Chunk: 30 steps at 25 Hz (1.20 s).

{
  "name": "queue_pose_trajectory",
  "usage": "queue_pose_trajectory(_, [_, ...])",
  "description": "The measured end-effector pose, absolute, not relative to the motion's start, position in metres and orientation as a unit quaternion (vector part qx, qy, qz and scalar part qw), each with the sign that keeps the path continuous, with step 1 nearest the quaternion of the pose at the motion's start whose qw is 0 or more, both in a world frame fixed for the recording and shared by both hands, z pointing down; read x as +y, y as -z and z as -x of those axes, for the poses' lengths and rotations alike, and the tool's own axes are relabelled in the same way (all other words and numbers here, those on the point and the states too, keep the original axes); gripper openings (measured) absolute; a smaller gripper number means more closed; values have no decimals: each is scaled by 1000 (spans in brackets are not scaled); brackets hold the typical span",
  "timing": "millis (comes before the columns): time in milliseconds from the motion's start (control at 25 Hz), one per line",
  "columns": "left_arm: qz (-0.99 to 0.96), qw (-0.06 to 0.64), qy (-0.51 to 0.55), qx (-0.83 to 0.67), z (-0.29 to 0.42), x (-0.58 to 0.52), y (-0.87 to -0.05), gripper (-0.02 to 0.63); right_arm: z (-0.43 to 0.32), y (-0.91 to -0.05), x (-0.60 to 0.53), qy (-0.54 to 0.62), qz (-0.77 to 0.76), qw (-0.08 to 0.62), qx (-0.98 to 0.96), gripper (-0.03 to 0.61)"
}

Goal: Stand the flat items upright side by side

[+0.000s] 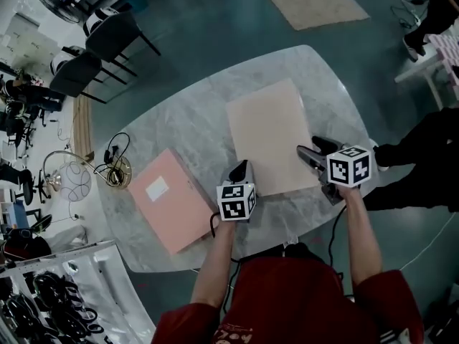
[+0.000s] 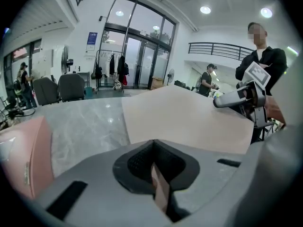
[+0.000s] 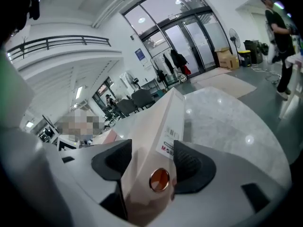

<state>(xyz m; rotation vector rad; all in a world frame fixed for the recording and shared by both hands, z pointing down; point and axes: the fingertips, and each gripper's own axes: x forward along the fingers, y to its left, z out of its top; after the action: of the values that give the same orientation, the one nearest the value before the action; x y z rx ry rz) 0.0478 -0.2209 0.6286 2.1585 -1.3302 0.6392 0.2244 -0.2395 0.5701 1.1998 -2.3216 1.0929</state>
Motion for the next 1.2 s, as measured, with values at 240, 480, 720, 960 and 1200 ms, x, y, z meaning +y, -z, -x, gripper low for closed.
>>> queue_pose_trajectory(240, [-791,294,-190,-502,-48,-212,-629,3,-218,-546,-239,-357,-413,166,-821,268])
queue_pose_trajectory(480, [-779,310,-174,-516,-52,-206,-630,3,-209,-523,-241,-331,-388,196,-837,262])
queue_pose_trajectory(720, [-777,317,-183,-512,-46,-205,-630,3,-190,-499,-242,-305,-372,194,-855,244])
queue_pose_trajectory(960, [-774,321,-198,-509,-40,-198,-636,3,-155,-471,-244,-256,-351,206,-877,238])
queue_pose_trajectory(1200, [-773,331,-200,-503,-42,-196,-648,3,-120,-451,-240,-210,-328,228,-892,235])
